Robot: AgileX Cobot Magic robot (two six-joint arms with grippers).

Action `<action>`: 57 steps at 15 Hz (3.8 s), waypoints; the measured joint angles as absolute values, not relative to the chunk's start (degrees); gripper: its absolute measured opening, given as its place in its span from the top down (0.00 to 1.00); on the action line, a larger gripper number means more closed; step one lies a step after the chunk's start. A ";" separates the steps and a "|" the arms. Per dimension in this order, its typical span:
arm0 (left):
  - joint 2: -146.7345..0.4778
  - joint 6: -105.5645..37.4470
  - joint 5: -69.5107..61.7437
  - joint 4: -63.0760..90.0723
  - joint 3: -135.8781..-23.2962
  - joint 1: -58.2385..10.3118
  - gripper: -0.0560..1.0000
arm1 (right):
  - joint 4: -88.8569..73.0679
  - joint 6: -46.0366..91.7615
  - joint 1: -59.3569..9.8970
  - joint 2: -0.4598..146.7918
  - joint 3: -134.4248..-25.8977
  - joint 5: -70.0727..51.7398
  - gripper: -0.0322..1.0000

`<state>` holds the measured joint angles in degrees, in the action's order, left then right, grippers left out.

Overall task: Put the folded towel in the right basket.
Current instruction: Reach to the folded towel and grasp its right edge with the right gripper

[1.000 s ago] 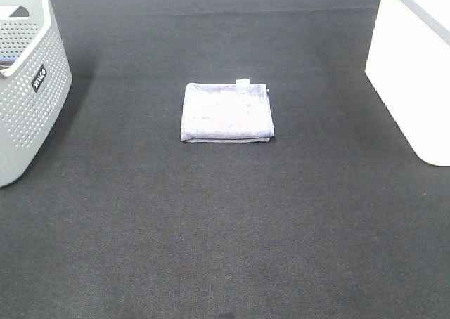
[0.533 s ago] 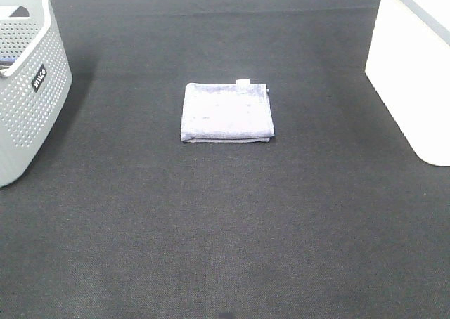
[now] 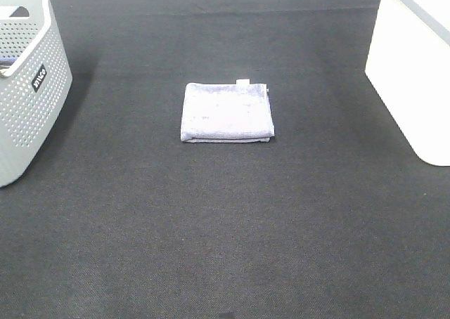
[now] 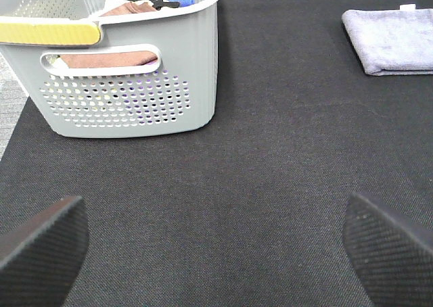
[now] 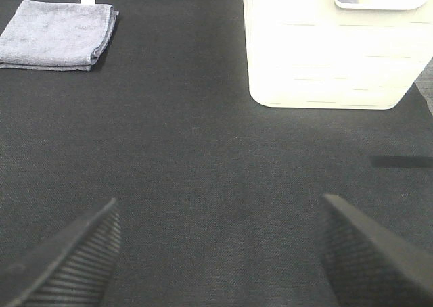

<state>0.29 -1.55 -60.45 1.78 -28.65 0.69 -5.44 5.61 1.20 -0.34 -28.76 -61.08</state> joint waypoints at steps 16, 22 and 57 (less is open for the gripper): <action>0.29 -1.55 -60.45 1.78 -28.65 0.69 0.03 | -5.44 5.61 1.20 -0.34 -28.76 -61.08 0.24; 0.29 -1.55 -60.45 1.78 -28.65 0.69 0.03 | -5.44 5.61 1.20 -0.34 -28.76 -61.08 0.24; 0.29 -1.55 -60.45 1.78 -28.65 0.69 0.03 | -28.36 21.20 1.15 77.52 -75.69 -54.14 0.26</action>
